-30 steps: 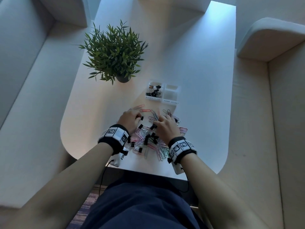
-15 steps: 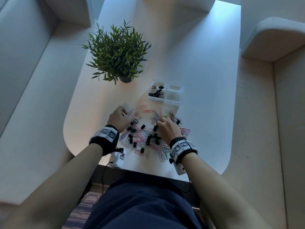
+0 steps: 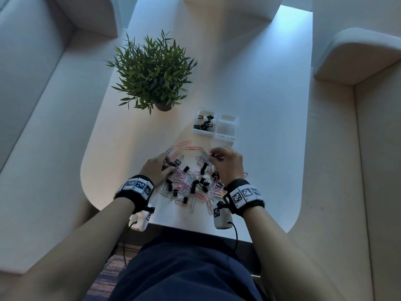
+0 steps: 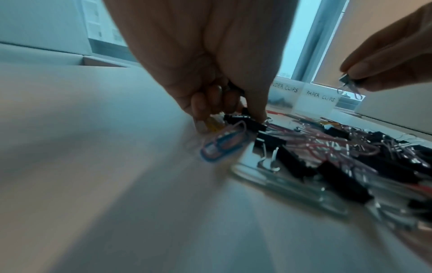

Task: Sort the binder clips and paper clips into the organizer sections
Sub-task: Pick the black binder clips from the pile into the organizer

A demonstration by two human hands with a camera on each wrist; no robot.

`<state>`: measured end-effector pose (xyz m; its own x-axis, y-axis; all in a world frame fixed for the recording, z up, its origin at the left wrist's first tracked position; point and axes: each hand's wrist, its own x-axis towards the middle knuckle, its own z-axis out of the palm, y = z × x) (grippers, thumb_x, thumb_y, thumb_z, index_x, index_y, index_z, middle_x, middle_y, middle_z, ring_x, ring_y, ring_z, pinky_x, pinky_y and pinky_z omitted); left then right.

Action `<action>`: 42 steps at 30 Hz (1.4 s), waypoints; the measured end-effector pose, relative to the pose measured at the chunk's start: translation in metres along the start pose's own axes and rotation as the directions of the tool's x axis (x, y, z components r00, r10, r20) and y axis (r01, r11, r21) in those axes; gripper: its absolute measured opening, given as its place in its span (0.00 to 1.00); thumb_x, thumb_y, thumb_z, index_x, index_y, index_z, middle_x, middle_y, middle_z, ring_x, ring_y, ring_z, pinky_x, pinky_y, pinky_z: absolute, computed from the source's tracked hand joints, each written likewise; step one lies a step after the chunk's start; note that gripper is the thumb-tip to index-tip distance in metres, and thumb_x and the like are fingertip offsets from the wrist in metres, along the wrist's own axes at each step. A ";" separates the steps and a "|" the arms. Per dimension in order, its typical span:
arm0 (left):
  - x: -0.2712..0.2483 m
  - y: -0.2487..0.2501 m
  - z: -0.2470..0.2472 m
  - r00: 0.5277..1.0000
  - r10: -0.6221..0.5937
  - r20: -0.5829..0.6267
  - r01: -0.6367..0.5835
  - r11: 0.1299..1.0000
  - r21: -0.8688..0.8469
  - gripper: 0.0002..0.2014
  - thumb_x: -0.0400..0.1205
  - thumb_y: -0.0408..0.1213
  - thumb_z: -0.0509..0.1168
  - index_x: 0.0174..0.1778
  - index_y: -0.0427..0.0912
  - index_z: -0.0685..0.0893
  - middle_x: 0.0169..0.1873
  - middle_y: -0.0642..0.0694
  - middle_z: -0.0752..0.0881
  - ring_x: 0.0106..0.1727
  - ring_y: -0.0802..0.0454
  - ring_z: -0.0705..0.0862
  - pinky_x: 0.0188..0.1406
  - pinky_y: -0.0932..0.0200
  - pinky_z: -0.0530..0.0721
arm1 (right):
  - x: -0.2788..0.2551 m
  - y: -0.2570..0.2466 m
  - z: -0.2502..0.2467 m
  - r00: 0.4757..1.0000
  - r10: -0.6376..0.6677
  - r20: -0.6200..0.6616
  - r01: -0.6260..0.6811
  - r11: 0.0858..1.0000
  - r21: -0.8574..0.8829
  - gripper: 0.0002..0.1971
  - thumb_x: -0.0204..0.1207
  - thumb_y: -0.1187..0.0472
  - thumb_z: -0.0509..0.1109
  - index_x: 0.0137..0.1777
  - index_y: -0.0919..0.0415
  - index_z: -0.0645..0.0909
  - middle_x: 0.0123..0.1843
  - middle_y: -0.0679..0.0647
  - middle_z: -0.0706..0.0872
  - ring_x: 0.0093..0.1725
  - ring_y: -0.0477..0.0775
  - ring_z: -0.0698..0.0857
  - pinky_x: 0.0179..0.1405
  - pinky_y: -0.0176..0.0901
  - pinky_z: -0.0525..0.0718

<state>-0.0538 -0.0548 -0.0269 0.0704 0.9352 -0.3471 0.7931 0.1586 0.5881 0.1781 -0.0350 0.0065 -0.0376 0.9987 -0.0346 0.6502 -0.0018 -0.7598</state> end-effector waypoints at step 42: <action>0.024 0.074 0.029 0.870 0.437 0.230 -0.487 0.834 0.260 0.16 0.75 0.41 0.66 0.59 0.46 0.81 0.51 0.48 0.82 0.39 0.55 0.80 0.39 0.59 0.87 | -0.016 0.054 -0.028 0.979 0.190 0.076 -0.163 0.949 -0.270 0.12 0.74 0.68 0.69 0.56 0.56 0.86 0.54 0.56 0.84 0.51 0.57 0.83 0.51 0.52 0.85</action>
<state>0.0243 -0.0300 -0.0125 0.5466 0.8099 -0.2126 0.7842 -0.4060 0.4693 0.2347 -0.0496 -0.0160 0.0286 0.9734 -0.2273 0.8283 -0.1504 -0.5398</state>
